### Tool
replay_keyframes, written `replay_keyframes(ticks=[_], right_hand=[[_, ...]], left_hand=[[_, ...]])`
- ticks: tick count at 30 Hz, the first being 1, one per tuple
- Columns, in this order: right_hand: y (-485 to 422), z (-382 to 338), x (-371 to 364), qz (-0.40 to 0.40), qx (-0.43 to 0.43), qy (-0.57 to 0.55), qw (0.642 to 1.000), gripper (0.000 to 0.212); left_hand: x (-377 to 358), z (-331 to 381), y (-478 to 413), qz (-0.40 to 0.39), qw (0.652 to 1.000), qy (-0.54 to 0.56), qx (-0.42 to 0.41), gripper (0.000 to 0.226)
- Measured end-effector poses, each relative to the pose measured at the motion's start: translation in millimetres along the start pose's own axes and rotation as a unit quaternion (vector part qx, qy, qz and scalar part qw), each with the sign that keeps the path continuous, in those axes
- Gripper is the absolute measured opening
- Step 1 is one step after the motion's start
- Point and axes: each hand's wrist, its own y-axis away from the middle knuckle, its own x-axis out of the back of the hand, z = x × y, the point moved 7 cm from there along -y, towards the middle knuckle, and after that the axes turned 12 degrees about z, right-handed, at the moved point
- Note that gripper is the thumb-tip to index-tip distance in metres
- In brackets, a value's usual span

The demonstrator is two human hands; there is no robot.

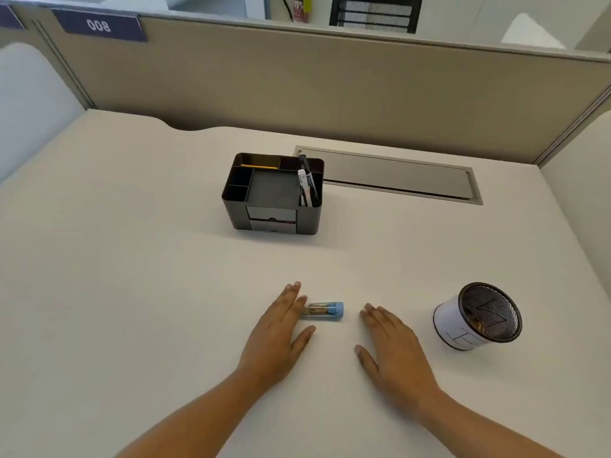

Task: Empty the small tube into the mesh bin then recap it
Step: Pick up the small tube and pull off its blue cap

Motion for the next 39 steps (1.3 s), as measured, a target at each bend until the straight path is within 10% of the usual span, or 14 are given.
replay_keyframes(ticks=[11,16,28,39], right_hand=[[-35,-15,13,-0.025,-0.231,-0.319,0.919,0.027],[-44,-26,47,0.030,-0.058,-0.092,0.994,0.046],[-31,-74,146,0.193,0.038,-0.066,0.978,0.040],[-3,-67,199,0.235,0.221,-0.090,0.942,0.037]], left_hand=[[-1,36,-16,0.039,0.995,0.094,-0.020,0.025],[11,60,-5,0.033,0.985,0.170,-0.012,0.027],[39,125,-7,0.032,0.986,0.134,0.091,0.031],[36,186,0,-0.144,0.961,0.235,0.009,0.022]])
